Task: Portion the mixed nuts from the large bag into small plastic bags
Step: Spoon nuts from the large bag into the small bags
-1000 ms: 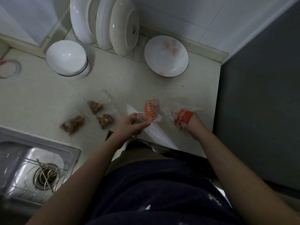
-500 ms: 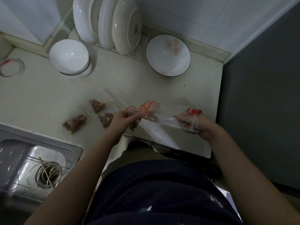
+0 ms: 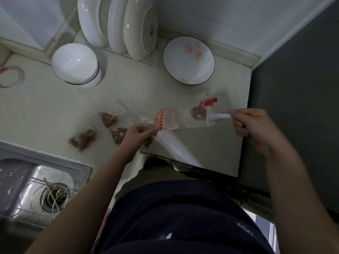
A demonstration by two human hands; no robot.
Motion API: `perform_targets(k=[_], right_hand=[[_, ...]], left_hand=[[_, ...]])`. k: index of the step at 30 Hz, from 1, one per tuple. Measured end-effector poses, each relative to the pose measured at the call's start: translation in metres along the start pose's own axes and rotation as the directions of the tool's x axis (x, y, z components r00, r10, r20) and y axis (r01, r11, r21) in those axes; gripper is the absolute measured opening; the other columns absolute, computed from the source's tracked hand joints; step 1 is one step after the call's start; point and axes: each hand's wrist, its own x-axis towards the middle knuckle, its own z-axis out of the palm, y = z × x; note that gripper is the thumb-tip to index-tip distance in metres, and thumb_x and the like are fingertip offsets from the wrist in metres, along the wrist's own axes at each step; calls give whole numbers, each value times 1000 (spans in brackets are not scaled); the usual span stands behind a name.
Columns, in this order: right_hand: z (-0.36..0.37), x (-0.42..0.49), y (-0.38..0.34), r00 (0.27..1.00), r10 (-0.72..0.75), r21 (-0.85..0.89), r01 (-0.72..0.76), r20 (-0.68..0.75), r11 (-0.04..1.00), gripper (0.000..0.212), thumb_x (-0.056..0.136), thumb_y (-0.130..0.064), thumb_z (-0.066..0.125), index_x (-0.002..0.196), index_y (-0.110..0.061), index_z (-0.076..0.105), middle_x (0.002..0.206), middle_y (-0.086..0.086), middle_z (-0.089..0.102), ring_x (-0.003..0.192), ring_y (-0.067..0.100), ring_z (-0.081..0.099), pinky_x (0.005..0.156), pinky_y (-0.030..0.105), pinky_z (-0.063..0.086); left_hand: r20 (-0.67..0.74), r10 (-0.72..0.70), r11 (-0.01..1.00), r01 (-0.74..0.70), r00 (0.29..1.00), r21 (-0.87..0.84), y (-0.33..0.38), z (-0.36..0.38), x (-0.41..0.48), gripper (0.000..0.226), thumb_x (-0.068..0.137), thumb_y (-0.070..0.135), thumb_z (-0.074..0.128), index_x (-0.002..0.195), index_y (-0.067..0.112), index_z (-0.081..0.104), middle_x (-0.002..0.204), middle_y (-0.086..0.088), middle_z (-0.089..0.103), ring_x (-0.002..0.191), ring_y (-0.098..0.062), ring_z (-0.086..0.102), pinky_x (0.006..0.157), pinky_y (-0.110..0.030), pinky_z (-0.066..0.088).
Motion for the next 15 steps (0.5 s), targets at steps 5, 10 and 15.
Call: perform_targets(k=[5,10,15], right_hand=[[-13,-10,-19,988,-64,63,74,-140,995,18,94,-6,51,85,2,66,42,-8,34,35,5,22,37,14,18],[-17,-15,-28,971,-97,118,125,-217,985,20,92,-5,51,102,10,61,41,-9,34,35,5,22,37,16,19],[-11,-17,-35,957,-108,164,156,-269,974,18,92,-4,51,82,1,65,41,-8,35,37,6,24,38,16,19]], left_hand=[[42,5,1000,-4,999,-18,2,9,5,40,82,45,74,91,6,72,77,-10,70,66,-21,62,61,-30,54],[6,-31,998,30,1000,52,0,23,17,47,71,59,75,84,14,70,76,0,72,66,-13,67,58,-23,54],[91,0,994,-10,996,111,14,36,29,36,77,57,72,77,22,69,64,4,67,52,-9,59,50,-19,52]])
